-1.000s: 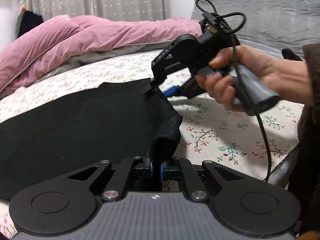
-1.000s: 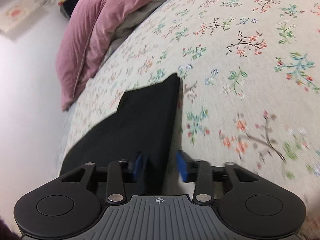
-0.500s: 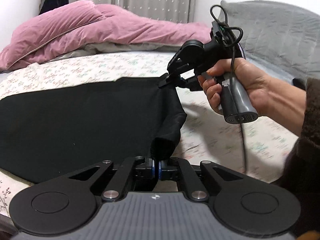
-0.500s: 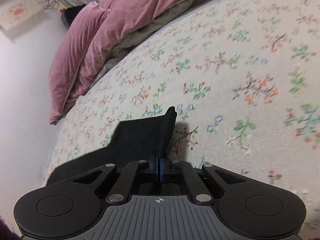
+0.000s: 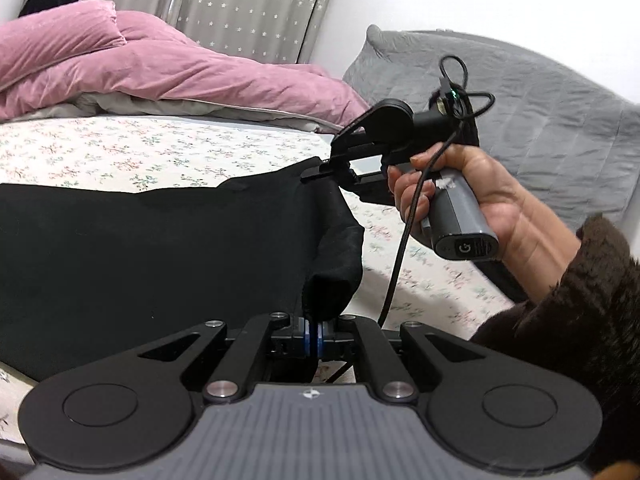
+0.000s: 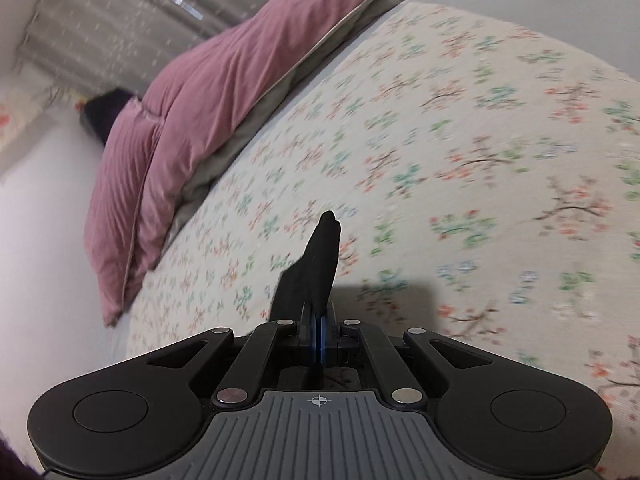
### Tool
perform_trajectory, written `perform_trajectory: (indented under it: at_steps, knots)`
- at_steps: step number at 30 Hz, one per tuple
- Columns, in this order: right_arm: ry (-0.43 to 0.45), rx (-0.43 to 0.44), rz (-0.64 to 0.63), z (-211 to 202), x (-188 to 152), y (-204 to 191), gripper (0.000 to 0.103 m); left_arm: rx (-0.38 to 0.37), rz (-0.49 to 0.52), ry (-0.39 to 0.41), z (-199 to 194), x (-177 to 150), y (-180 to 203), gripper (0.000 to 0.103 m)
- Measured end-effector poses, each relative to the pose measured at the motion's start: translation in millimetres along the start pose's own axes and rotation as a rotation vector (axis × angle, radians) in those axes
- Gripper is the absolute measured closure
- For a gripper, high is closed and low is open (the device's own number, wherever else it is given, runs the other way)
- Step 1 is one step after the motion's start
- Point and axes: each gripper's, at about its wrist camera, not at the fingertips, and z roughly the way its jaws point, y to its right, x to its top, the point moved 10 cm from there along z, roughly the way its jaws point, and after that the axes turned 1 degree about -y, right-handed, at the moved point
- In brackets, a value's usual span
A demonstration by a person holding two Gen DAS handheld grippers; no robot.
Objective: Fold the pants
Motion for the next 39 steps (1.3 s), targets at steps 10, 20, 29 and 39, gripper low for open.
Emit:
perform_trajectory:
  at_steps: [10,20,29,39]
  knots:
    - [-0.012,0.100,-0.006,7,-4,-74,0.101,-0.002,-0.167,0.094,-40,27,-43,0.090]
    - [-0.107,0.174,-0.165,82,-64,-210,0.101,0.123,-0.352,0.198,-91,29,-139,0.091]
    - [-0.218,0.151,-0.194,183,-146,-251,0.101,0.271,-0.486,0.136,-94,12,-217,0.090]
    - [-0.222,0.093,-0.227,216,-171,-251,0.087,0.325,-0.467,-0.013,-93,-13,-252,0.064]
